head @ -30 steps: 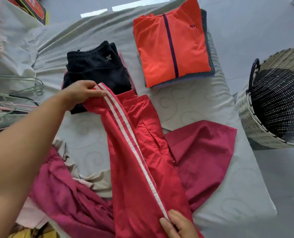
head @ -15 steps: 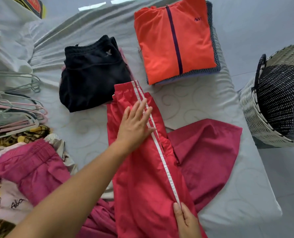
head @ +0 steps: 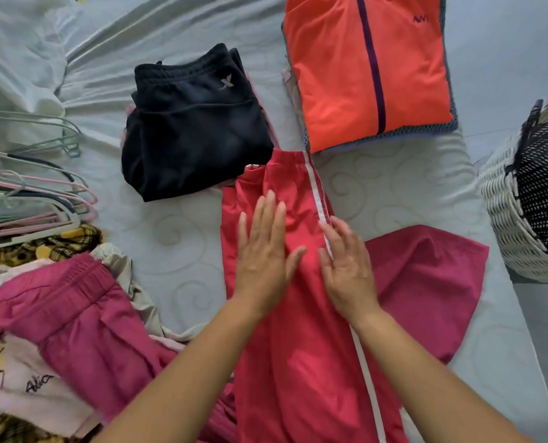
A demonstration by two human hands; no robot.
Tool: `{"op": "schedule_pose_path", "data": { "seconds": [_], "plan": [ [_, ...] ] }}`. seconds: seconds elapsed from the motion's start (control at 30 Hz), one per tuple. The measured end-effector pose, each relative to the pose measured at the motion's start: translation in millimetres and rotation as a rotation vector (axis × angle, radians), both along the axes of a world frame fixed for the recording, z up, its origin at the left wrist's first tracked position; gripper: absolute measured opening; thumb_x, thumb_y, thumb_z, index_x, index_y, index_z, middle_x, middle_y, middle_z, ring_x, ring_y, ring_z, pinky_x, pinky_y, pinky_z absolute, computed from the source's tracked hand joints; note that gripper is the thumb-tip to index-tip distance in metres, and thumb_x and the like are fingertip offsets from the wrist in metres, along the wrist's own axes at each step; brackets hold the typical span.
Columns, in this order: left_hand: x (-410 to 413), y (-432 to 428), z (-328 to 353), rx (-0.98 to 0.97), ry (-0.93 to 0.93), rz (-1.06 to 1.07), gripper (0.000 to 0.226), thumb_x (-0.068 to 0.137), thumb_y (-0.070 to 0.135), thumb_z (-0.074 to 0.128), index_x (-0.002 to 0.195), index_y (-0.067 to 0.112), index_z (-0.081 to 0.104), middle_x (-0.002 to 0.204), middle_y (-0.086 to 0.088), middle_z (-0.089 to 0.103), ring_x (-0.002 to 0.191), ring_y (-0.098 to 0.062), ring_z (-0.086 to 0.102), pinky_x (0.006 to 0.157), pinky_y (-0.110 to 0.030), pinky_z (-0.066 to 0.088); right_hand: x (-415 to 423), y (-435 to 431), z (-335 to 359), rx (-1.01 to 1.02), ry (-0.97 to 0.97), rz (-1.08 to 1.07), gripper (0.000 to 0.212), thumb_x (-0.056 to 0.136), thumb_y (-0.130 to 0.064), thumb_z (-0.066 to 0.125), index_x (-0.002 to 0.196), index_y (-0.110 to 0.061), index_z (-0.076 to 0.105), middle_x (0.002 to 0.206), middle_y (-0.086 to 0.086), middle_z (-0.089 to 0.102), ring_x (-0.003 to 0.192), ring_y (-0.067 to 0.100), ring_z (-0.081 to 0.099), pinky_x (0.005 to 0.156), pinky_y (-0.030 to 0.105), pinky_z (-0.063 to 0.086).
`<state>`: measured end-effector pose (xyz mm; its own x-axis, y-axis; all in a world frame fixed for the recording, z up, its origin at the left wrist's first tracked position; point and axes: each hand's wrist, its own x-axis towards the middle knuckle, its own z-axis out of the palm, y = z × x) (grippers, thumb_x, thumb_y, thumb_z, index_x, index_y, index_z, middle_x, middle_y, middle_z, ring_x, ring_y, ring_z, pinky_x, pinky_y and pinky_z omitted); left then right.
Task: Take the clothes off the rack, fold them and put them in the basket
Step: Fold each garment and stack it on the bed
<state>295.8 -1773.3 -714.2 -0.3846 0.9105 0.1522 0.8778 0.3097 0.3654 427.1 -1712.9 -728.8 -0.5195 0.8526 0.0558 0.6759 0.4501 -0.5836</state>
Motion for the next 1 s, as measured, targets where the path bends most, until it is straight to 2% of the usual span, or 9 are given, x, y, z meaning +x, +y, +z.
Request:
{"op": "schedule_pose_path", "data": {
  "seconds": [0.1,0.23,0.3,0.4,0.47,0.57,0.7,0.87,1.0],
  "plan": [
    [37,-65,-24,-0.257,0.078,-0.164,0.080,0.084,0.064,0.034,0.139,0.005,0.036,0.149,-0.014,0.032,0.142,-0.023,0.016,0.109,-0.052,0.016,-28,23,-28,0.079,-0.252,0.297,0.053,0.089,-0.034,0.034,0.137,-0.014,0.046,0.144,0.011,0.043,0.132,0.024,0.038,0.106,0.034,0.020],
    [34,-92,-47,-0.465,0.053,-0.125,0.083,0.089,0.069,0.011,0.137,0.009,0.043,0.147,-0.007,0.039,0.144,-0.015,0.005,0.109,-0.051,0.014,-30,35,-44,-0.030,-0.479,0.317,0.073,0.085,-0.048,0.014,0.145,-0.010,0.029,0.153,0.008,0.026,0.142,0.023,0.026,0.112,0.031,0.002],
    [32,-86,-39,-0.418,0.038,-0.129,0.079,0.090,0.068,0.016,0.139,0.010,0.039,0.149,-0.007,0.035,0.144,-0.017,0.012,0.109,-0.053,0.012,-31,37,-39,-0.006,-0.456,0.300,0.072,0.085,-0.048,0.015,0.145,-0.011,0.031,0.154,0.009,0.025,0.142,0.023,0.024,0.113,0.032,0.002],
    [30,-80,-27,-0.336,0.037,-0.151,0.079,0.084,0.066,0.030,0.142,0.012,0.033,0.152,-0.005,0.028,0.142,-0.017,0.019,0.109,-0.056,0.013,-31,25,-27,0.181,-0.283,0.270,0.055,0.090,-0.035,0.037,0.138,-0.009,0.042,0.148,0.014,0.035,0.137,0.025,0.030,0.113,0.037,0.015],
    [27,-82,-37,-0.367,0.063,-0.159,0.081,0.081,0.068,0.031,0.140,0.012,0.039,0.150,-0.005,0.032,0.140,-0.017,0.023,0.108,-0.056,0.012,-29,17,-36,0.212,-0.314,0.312,0.055,0.089,-0.037,0.039,0.138,-0.011,0.043,0.147,0.013,0.037,0.137,0.024,0.030,0.113,0.038,0.016],
    [23,-84,-56,-0.440,0.064,-0.160,0.082,0.078,0.069,0.028,0.136,0.014,0.048,0.146,-0.004,0.039,0.136,-0.015,0.027,0.107,-0.055,0.012,-34,17,-50,0.096,-0.505,0.362,0.064,0.086,-0.046,0.030,0.136,-0.011,0.047,0.144,0.017,0.041,0.133,0.031,0.041,0.111,0.040,0.014],
    [20,-79,-47,-0.410,-0.012,-0.123,0.075,0.081,0.064,0.031,0.136,0.016,0.046,0.144,-0.005,0.044,0.135,-0.015,0.034,0.105,-0.052,0.017,-40,28,-42,-0.071,-0.596,0.416,0.088,0.073,-0.059,-0.003,0.150,-0.020,0.014,0.158,0.008,0.005,0.146,0.021,0.004,0.117,0.036,-0.003],
    [45,-147,-20,-0.112,-0.465,0.307,0.062,0.083,0.047,0.049,0.129,0.008,0.040,0.132,-0.020,0.047,0.122,-0.022,0.037,0.105,-0.034,0.029,-1,-11,-7,-0.155,-0.130,0.058,0.078,0.086,-0.060,0.029,0.143,-0.007,0.033,0.149,0.016,0.030,0.137,0.026,0.026,0.111,0.041,0.021],
    [92,-209,0,-0.256,-0.937,0.694,0.058,0.073,0.028,0.076,0.118,0.006,0.047,0.113,-0.015,0.052,0.087,-0.015,0.052,0.085,-0.029,0.043,78,-89,9,-0.269,-0.138,-0.157,0.106,0.072,-0.083,0.030,0.133,0.004,0.040,0.131,0.021,0.045,0.123,0.031,0.036,0.105,0.046,0.030]
  ]
}}
